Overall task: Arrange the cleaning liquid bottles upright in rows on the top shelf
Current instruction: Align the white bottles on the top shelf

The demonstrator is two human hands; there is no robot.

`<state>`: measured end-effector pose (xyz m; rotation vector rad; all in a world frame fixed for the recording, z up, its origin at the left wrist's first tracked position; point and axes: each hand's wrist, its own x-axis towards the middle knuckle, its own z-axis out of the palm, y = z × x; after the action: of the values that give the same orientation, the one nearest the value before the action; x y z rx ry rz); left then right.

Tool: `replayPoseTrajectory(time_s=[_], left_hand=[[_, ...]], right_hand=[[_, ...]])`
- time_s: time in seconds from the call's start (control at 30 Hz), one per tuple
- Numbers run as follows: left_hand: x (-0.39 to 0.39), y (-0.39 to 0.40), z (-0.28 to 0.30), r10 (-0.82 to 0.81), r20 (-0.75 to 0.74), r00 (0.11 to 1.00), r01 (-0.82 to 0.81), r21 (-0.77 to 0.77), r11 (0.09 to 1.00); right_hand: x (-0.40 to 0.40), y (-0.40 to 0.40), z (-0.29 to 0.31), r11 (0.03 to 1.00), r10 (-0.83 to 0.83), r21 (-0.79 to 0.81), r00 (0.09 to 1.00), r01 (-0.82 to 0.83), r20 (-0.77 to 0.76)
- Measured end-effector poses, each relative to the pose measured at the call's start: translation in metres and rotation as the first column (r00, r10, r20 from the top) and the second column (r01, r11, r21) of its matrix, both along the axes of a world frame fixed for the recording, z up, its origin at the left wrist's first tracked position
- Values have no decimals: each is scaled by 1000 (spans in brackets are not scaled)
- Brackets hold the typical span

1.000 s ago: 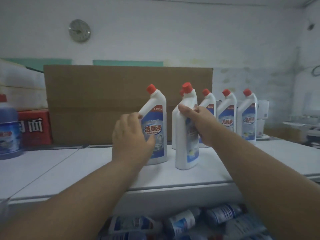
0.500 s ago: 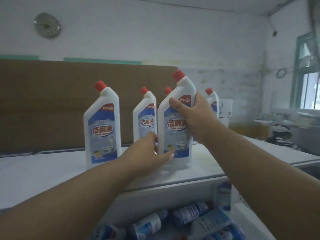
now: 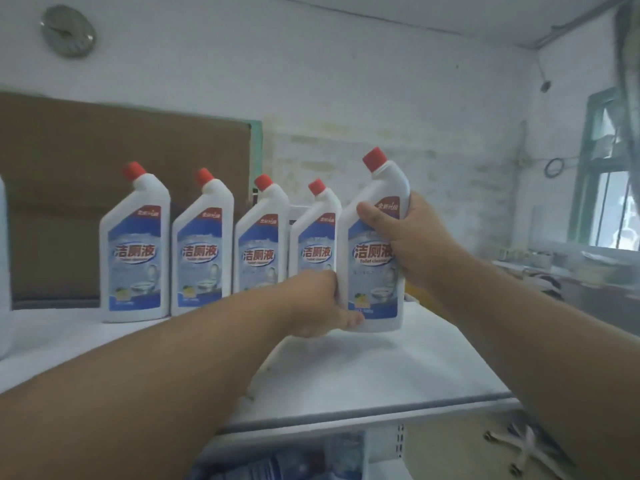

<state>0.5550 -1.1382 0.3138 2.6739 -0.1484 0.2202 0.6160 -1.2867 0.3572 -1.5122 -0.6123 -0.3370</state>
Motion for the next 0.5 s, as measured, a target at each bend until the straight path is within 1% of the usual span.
replayPoseTrajectory(time_s=[0.1,0.2,0.3,0.4,0.5], left_hand=[[28,-14,-6,62,-24,998,-59,108,992],[34,-20,-20,94,25,995,-97,178,979],[36,-19,-36,115,79,990,-133,279,951],[35,-19,-38,101,85,991,-122,293,948],[35,-22,-37,96,89,991,-120,332,935]], right_hand=[[34,-13,-6,1000,-24,5,998,24,-55],[56,-17,-16,999,-50,-18,995,48,-91],[73,-19,-21,998,-60,-8,994,59,-88],[83,-25,-26,990,-23,-142,996,11,-87],[89,-36,-45,922,56,-371,988,-108,-147]])
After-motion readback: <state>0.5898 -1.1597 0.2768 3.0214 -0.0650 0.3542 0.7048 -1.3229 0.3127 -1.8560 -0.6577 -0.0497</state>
